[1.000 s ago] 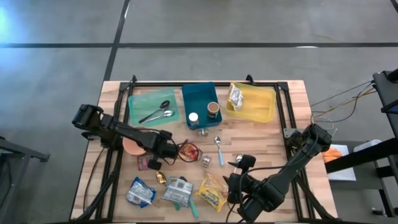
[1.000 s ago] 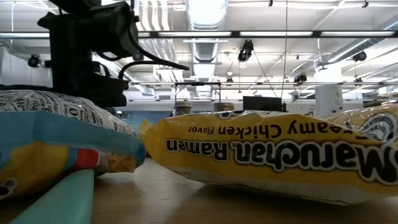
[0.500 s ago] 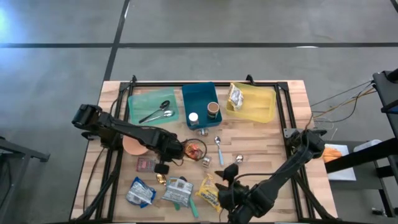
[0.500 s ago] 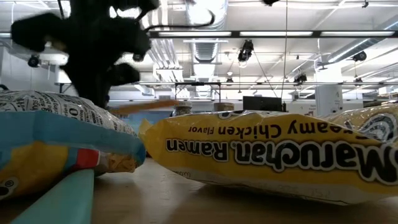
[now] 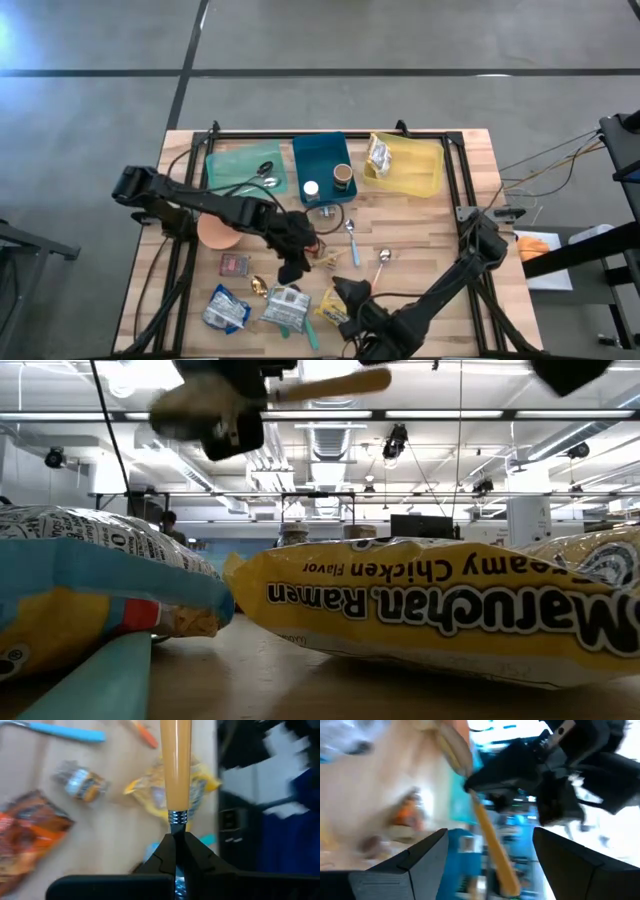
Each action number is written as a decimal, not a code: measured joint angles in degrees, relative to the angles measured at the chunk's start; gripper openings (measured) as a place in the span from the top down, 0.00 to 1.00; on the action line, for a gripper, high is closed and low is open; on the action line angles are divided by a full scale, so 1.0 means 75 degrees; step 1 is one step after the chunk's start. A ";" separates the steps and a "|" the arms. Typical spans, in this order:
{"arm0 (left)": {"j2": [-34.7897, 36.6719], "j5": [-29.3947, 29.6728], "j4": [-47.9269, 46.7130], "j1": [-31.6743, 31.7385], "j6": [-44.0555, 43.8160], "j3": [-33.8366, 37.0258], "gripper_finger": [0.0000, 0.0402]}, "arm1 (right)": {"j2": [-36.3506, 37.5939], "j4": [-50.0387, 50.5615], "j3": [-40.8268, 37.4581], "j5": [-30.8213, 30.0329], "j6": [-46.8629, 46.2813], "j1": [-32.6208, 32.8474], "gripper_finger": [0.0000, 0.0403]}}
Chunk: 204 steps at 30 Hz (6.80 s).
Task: Pick & Place Food Item
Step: Put the yellow spoon into the green bin
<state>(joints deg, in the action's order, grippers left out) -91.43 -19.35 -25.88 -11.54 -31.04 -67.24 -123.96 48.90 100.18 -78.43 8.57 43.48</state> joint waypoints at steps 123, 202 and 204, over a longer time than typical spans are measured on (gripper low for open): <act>0.3525 0.2682 0.8918 -0.1555 0.4139 0.4402 0.65 | 0.1512 -0.6215 -0.0428 0.3312 -0.2115 -0.1674 0.94; 0.3522 0.5081 -0.2921 0.2359 0.1738 0.0433 0.96 | 0.1830 0.0312 -0.1180 0.4121 -0.6920 -0.0860 0.35; 0.3460 0.4760 -0.2988 0.2939 0.1898 0.0528 0.96 | 0.1830 0.0329 -0.1180 0.4126 -0.6879 -0.0860 0.35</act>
<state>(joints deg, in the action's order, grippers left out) -65.48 16.35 -48.29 10.50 -16.80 -63.28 -110.24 51.37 91.33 -47.48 -43.02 37.04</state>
